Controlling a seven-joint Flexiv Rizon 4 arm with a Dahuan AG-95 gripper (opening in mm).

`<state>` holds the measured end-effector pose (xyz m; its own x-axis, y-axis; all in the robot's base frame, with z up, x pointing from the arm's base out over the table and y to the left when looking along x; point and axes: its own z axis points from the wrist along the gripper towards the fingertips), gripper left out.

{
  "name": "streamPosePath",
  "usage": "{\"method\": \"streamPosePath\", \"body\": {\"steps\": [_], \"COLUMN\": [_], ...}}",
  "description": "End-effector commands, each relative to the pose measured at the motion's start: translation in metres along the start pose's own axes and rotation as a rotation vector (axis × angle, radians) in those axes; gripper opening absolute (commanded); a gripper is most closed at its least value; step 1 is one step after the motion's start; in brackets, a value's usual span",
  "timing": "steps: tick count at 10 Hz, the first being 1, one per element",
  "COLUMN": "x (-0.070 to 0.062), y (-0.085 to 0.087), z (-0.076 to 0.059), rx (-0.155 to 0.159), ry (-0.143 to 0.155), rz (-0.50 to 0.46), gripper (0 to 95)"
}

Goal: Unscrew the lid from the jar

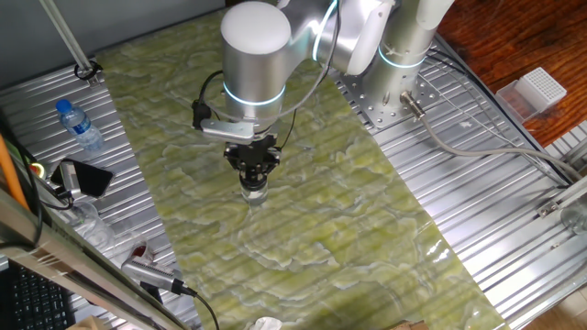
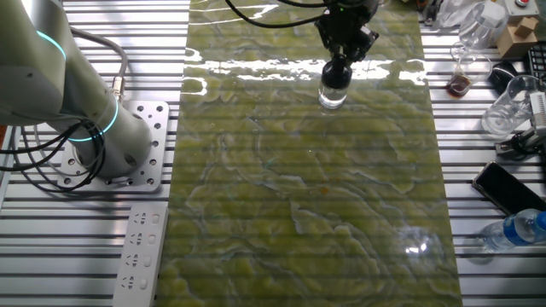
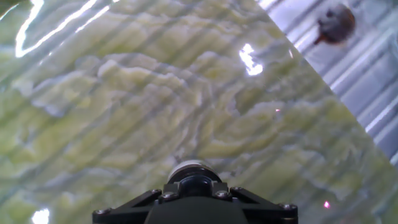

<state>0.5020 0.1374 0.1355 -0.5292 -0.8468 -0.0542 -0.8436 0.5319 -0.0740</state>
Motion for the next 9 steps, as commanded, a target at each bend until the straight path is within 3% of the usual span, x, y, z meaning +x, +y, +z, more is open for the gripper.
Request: {"method": "streamPosePath", "body": {"steps": [1,9], "x": [-0.0007,-0.0007], "y": [-0.0001,-0.0001], "z": [-0.0014,-0.0015], "rx": [0.002,0.003], "ry": [0.001,0.010], "rz": [-0.078,-0.183], "gripper": [0.0,0.0]}}
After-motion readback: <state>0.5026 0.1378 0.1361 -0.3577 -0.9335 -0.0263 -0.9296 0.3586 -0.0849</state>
